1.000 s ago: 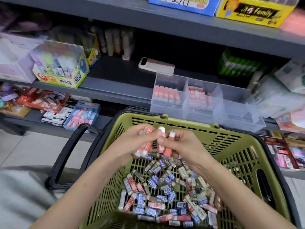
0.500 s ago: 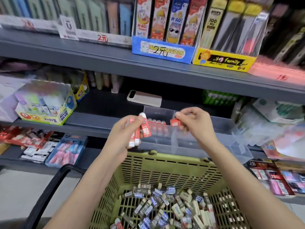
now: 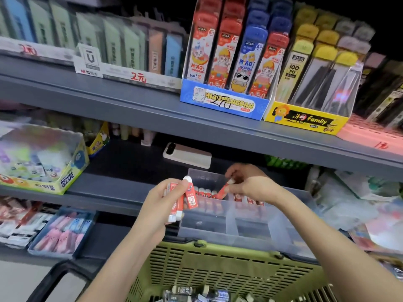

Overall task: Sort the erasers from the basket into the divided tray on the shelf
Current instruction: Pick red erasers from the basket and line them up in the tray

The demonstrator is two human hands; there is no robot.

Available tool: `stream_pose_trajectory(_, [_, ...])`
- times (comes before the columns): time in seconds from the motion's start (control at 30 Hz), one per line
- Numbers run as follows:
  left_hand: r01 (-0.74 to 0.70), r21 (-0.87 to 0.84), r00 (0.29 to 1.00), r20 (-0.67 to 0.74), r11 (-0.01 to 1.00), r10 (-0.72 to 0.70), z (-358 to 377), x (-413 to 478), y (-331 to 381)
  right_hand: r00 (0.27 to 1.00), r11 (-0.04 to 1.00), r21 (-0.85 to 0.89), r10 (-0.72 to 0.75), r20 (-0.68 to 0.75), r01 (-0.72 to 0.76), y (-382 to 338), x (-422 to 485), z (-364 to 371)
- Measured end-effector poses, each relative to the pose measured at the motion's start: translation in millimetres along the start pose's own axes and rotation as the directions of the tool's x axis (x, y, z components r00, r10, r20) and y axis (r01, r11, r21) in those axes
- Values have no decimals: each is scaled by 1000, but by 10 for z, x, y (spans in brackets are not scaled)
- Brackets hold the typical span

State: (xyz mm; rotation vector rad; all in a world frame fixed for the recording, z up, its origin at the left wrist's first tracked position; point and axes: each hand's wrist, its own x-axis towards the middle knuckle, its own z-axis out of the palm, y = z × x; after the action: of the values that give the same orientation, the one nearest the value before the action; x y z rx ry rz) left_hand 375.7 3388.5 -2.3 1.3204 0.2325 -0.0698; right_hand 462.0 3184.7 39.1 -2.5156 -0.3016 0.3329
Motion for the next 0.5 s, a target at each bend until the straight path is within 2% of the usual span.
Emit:
stream_pose_trajectory(0.1, [11, -29, 1000, 3, 1000, -11, -43, 20, -16, 996, 968, -244, -69, -57, 53, -82, 91, 30])
stream_pose_trajectory(0.2, [0, -41, 1000, 13, 999, 0, -92, 17, -41, 995, 866, -493, -101, -13, 81, -155, 174, 40])
stream_pose_trajectory(0.37, [-15, -51, 1000, 0, 999, 15, -118, 12, -58, 988, 744, -651, -109, 105, 151, -158, 265, 149])
stream_pose_trajectory(0.5, [-15, -56, 1000, -10, 998, 14, -134, 5, -57, 982, 635, -749, -139, 129, 188, -154, 309, 176])
